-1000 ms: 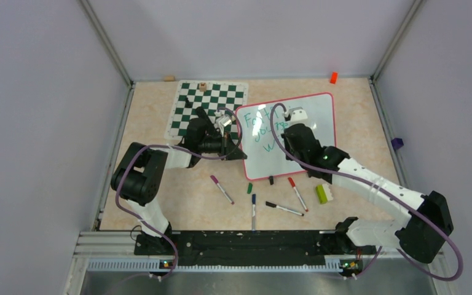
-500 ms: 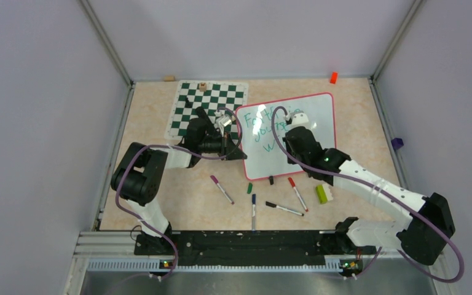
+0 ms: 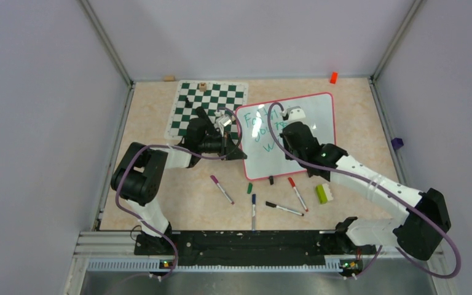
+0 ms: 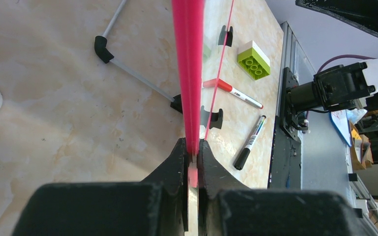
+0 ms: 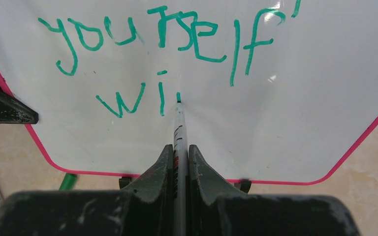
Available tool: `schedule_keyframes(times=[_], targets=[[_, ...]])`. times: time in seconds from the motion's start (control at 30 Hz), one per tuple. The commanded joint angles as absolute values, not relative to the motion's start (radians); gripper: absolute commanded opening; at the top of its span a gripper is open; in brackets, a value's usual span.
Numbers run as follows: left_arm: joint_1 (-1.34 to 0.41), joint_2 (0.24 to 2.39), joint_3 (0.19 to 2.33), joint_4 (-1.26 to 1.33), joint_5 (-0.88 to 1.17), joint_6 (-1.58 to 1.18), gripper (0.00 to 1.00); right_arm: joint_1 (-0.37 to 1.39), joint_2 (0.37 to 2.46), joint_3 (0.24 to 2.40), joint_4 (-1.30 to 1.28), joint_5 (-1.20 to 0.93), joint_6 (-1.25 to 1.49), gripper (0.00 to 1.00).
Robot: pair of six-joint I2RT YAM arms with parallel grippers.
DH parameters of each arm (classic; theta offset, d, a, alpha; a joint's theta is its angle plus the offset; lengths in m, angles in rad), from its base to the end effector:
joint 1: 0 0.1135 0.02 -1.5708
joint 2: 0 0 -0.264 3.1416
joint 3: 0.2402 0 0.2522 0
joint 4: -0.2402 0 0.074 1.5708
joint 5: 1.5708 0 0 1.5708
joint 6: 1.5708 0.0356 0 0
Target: Write a sentence on the whiteboard
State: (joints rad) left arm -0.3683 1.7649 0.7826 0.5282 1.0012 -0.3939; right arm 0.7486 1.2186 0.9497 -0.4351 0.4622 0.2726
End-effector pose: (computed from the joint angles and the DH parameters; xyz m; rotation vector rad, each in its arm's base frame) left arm 0.3069 -0.1506 0.1612 0.6562 2.0035 -1.4766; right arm 0.2026 0.1665 0.2855 -0.2828 2.1708 0.0454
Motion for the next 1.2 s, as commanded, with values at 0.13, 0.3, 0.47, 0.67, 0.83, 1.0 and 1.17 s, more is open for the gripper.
schedule_keyframes(times=[0.13, 0.3, 0.47, 0.67, 0.83, 1.0, 1.17], targets=[[-0.373, 1.739, 0.774, 0.528, 0.989, -0.375, 0.00, 0.727, 1.244, 1.005, -0.369, 0.512, 0.248, 0.00], [-0.372, 1.740, 0.773, 0.528, 0.989, -0.376, 0.00, 0.726, 1.243, 1.011, -0.363, 0.518, 0.239, 0.00], [-0.371, 1.738, 0.773, 0.527, 0.988, -0.374, 0.00, 0.717, 1.237, 1.008, -0.363, 0.529, 0.239, 0.00], [-0.372, 1.738, 0.774, 0.526, 0.989, -0.374, 0.00, 0.706, 1.230, 1.002, -0.387, 0.542, 0.243, 0.00], [-0.372, 1.737, 0.774, 0.526, 0.988, -0.374, 0.00, 0.705, 1.220, 0.989, -0.401, 0.544, 0.251, 0.00], [-0.373, 1.736, 0.773, 0.525, 0.988, -0.374, 0.00, 0.704, 1.208, 0.974, -0.415, 0.556, 0.261, 0.00], [-0.371, 1.734, 0.773, 0.525, 0.987, -0.374, 0.00, 0.704, 1.202, 0.964, -0.430, 0.551, 0.269, 0.00]])
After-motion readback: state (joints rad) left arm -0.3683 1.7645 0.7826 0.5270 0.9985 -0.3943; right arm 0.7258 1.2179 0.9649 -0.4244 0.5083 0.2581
